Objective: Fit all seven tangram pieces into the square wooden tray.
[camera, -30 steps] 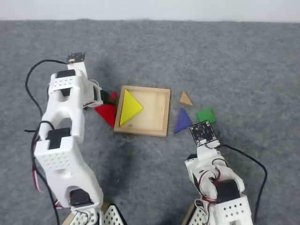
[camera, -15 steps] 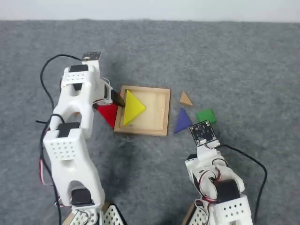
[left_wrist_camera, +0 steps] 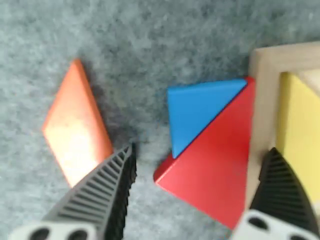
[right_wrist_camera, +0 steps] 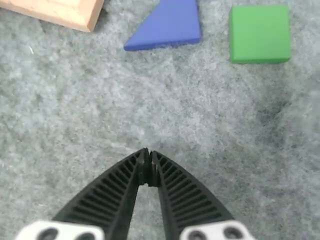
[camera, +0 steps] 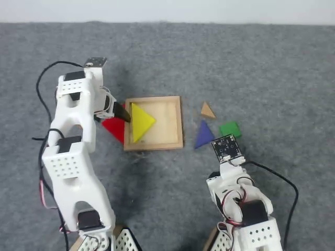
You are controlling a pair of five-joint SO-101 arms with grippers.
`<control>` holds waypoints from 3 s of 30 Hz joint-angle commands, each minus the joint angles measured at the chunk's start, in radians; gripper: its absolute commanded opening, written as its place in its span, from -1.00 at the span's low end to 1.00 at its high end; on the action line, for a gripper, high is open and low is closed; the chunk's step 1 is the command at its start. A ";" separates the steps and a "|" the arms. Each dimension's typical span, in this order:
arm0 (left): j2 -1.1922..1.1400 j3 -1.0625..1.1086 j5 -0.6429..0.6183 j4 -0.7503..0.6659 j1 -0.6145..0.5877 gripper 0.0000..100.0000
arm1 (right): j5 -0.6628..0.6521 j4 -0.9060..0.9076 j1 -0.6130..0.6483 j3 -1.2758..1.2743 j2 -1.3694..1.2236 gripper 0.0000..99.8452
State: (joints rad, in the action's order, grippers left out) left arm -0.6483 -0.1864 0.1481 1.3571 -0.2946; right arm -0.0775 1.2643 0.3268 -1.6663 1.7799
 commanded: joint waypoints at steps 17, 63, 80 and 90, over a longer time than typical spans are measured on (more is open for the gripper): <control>0.230 0.154 0.089 -0.037 -0.015 -0.38 | -0.147 -0.104 -0.035 0.034 0.019 -0.99; 0.275 0.348 -0.273 -0.284 0.307 -0.41 | 0.057 -0.848 0.171 0.724 -1.526 -0.99; 0.252 0.308 -0.095 -0.172 0.241 -0.61 | 0.057 -0.848 0.170 0.724 -1.532 -0.99; 0.479 0.386 -0.127 -0.213 0.192 -0.61 | 0.055 -0.845 0.170 0.724 -1.532 -0.99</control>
State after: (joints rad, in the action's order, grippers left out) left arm -0.2954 0.1772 0.0361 1.1653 -0.0997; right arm -0.0299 0.4388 0.5140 -0.9712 0.2424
